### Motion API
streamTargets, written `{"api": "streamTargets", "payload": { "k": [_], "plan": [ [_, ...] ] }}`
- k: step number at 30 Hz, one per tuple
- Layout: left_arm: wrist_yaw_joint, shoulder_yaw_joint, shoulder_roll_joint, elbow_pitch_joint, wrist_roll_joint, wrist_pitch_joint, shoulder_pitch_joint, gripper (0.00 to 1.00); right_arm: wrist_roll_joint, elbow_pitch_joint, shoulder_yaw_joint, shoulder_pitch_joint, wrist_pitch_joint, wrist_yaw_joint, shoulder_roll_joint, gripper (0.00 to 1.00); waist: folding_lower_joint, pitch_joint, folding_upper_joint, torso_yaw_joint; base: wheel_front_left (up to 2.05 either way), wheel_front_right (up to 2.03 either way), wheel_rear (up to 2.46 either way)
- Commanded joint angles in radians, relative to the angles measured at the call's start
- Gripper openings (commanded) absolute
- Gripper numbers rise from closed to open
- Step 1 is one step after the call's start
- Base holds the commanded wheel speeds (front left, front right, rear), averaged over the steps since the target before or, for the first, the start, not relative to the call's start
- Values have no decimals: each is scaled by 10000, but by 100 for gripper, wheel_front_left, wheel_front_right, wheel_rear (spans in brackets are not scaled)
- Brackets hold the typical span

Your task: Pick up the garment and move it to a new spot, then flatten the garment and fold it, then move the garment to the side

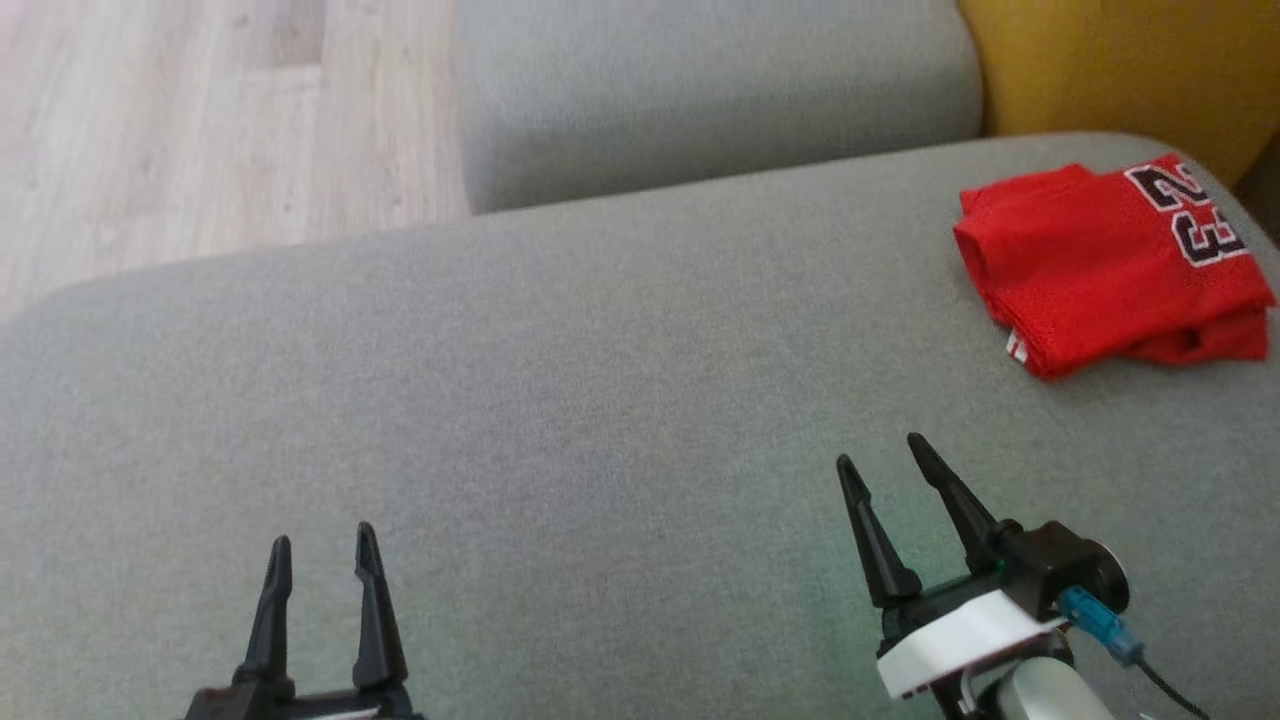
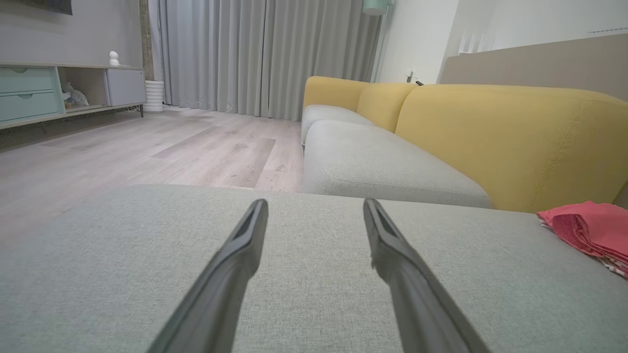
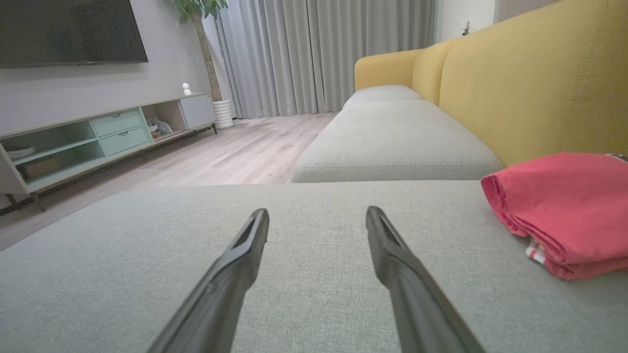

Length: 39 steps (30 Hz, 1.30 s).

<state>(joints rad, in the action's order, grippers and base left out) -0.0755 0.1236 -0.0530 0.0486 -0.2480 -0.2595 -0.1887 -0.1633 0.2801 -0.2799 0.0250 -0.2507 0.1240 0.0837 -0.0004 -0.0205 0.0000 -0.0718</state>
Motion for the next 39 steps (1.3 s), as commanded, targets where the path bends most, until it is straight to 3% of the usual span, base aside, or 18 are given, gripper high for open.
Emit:
{"api": "streamTargets", "payload": {
  "k": [1,19,20,39],
  "plan": [
    [-53,-402,28,-300,-17,-23,289,100,62,-405,-194,299,-109,67,-78,100,4,-43,0,-7,0,0,0],
    [-69,-382,28,-146,64,-23,281,100,52,-588,-105,314,-110,67,-192,100,4,23,0,-14,0,0,0],
    [-7,-100,2,124,28,0,-44,0,5,-233,68,6,0,0,-108,0,4,24,0,-13,0,0,0],
    [284,-248,-102,566,-2005,396,350,0,-2150,-71,420,76,384,6,-16,0,4,54,0,89,0,0,0]
  ]
}}
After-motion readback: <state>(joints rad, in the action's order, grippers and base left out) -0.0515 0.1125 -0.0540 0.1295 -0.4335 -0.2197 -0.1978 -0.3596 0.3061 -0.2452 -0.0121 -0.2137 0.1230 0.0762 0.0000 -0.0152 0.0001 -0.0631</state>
